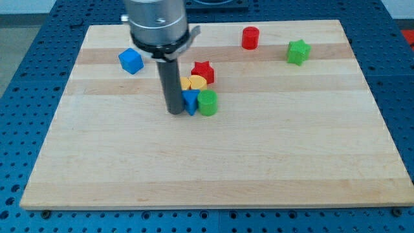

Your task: Nudge the green circle slightly up

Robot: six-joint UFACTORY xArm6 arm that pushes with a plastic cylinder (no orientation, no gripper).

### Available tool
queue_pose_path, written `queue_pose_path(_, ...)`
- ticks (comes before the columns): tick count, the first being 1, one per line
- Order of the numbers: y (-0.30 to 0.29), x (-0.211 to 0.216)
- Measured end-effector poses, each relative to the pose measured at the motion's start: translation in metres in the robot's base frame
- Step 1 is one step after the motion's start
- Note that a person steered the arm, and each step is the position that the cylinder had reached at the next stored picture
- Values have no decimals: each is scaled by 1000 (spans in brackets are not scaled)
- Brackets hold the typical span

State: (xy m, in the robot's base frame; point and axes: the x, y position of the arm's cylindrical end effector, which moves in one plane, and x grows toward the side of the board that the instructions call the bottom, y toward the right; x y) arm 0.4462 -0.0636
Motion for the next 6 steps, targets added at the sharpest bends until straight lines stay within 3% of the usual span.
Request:
queue_pose_path(2, 7, 6)
queue_pose_path(3, 15, 34)
queue_pose_path(4, 58, 40)
queue_pose_path(6, 79, 18)
